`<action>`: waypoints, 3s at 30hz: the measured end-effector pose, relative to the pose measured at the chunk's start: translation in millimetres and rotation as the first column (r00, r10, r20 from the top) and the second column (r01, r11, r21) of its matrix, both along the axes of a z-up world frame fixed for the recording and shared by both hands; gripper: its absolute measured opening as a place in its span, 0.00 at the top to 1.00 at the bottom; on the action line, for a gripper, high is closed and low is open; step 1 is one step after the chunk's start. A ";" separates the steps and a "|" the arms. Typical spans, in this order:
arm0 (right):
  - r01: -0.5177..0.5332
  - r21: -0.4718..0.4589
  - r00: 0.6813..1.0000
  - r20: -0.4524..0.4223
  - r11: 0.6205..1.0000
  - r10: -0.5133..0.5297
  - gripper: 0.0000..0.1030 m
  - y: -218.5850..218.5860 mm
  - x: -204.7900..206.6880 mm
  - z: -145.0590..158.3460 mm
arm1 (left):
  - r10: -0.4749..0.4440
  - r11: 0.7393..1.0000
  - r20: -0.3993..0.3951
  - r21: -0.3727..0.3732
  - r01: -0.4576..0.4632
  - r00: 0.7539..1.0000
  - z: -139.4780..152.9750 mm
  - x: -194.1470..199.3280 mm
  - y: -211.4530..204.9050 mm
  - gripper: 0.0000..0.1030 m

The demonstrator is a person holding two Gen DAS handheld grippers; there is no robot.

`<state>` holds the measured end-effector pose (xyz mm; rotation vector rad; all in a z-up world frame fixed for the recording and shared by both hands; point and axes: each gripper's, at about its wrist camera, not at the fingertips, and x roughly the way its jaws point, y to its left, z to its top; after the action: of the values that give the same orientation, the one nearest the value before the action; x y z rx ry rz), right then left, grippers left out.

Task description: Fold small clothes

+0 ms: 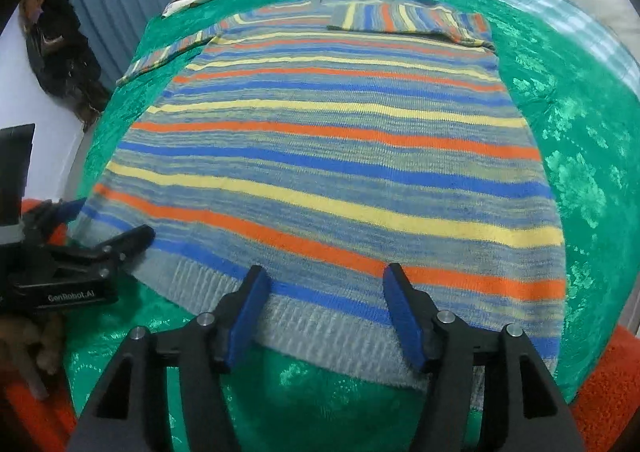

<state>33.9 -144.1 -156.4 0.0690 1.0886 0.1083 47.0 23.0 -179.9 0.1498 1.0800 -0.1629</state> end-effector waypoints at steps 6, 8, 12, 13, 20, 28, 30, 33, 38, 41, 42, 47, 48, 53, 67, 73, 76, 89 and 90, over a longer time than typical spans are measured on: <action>-0.025 -0.022 1.000 0.009 0.999 0.025 0.32 8.2 3.8 -1.5 | -0.005 1.000 0.009 0.002 0.005 1.000 -0.4 -1.0 -0.5 0.00; -0.033 -0.033 0.999 0.010 0.999 0.034 0.31 10.6 3.9 -2.0 | -0.008 1.000 0.009 0.002 0.008 1.000 -0.5 -1.4 -0.2 0.00; -0.035 -0.036 0.999 0.012 0.999 0.035 0.31 10.5 3.2 -2.3 | -0.013 1.000 0.010 0.001 0.013 1.000 -0.7 -1.5 0.1 0.00; -0.036 -0.038 0.999 0.012 0.999 0.036 0.30 11.0 3.2 -2.5 | -0.013 1.000 0.010 0.001 0.013 1.000 -0.8 -1.4 0.1 0.00; -0.038 -0.047 0.999 0.012 0.998 0.039 0.29 13.7 4.2 -3.1 | -0.016 1.000 0.004 -0.001 0.016 1.000 -1.1 0.3 0.1 0.00; -0.038 -0.047 0.999 0.013 0.998 0.039 0.29 13.5 4.2 -3.2 | -0.016 1.000 0.004 -0.001 0.016 1.000 -1.4 0.6 0.1 0.00; -0.039 -0.047 0.999 0.012 0.998 0.039 0.28 13.6 4.4 -3.1 | -0.015 1.000 0.003 -0.002 0.015 1.000 -1.5 0.8 0.1 0.00; -0.038 -0.048 0.999 0.012 0.998 0.039 0.28 13.8 4.3 -3.0 | -0.017 1.000 0.001 -0.005 0.017 1.000 -2.8 0.9 0.2 0.00; -0.039 -0.060 0.999 0.010 0.997 0.039 0.28 15.4 4.5 -4.2 | -0.022 1.000 -0.003 -0.009 0.022 1.000 -4.3 1.8 1.1 0.00; -0.039 -0.063 0.999 0.009 0.997 0.040 0.27 15.9 4.4 -4.4 | -0.025 1.000 -0.005 -0.012 0.025 1.000 -4.6 2.5 2.5 0.00; -0.040 -0.063 0.999 0.009 0.997 0.040 0.27 15.8 4.5 -4.5 | -0.025 1.000 -0.005 -0.012 0.025 1.000 -4.6 2.5 2.5 0.00; -0.040 -0.066 0.999 0.009 0.997 0.041 0.27 16.6 4.5 -4.2 | -0.025 1.000 -0.004 -0.012 0.025 1.000 -4.5 2.8 2.5 0.00; -0.040 -0.065 0.999 0.009 0.997 0.041 0.27 16.6 4.5 -4.2 | -0.025 1.000 -0.005 -0.012 0.025 1.000 -4.6 2.8 2.5 0.00; -0.040 -0.066 0.999 0.009 0.997 0.040 0.26 16.7 4.5 -4.2 | -0.030 0.999 -0.006 -0.018 0.030 1.000 -5.1 3.0 2.5 0.00; -0.064 -0.050 0.998 0.004 0.997 0.064 0.13 22.4 6.4 -6.3 | -0.028 0.998 -0.055 -0.050 0.025 0.998 6.0 7.1 8.5 0.01; -0.070 -0.043 0.997 0.006 0.997 0.071 0.10 21.7 5.9 -6.3 | 0.038 0.974 -0.021 -0.221 -0.041 0.999 52.7 25.3 43.9 0.01; -0.075 -0.041 0.997 0.006 0.996 0.076 0.08 21.9 5.7 -6.8 | 0.097 0.964 -0.002 -0.248 -0.095 0.995 73.3 61.6 76.1 0.01; -0.100 -0.047 0.995 0.001 0.994 0.100 0.02 25.5 7.3 -9.0 | 0.558 0.757 -0.064 -0.368 -0.539 0.827 44.8 224.4 282.8 0.03; -0.101 -0.048 0.995 -0.001 0.994 0.101 0.02 25.8 7.6 -9.3 | 0.580 0.724 -0.081 -0.405 -0.558 0.811 40.8 230.5 291.6 0.03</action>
<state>41.4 -118.2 -165.7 -0.0300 1.0928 0.1732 277.5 314.6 -139.0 -0.5660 0.9716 0.1767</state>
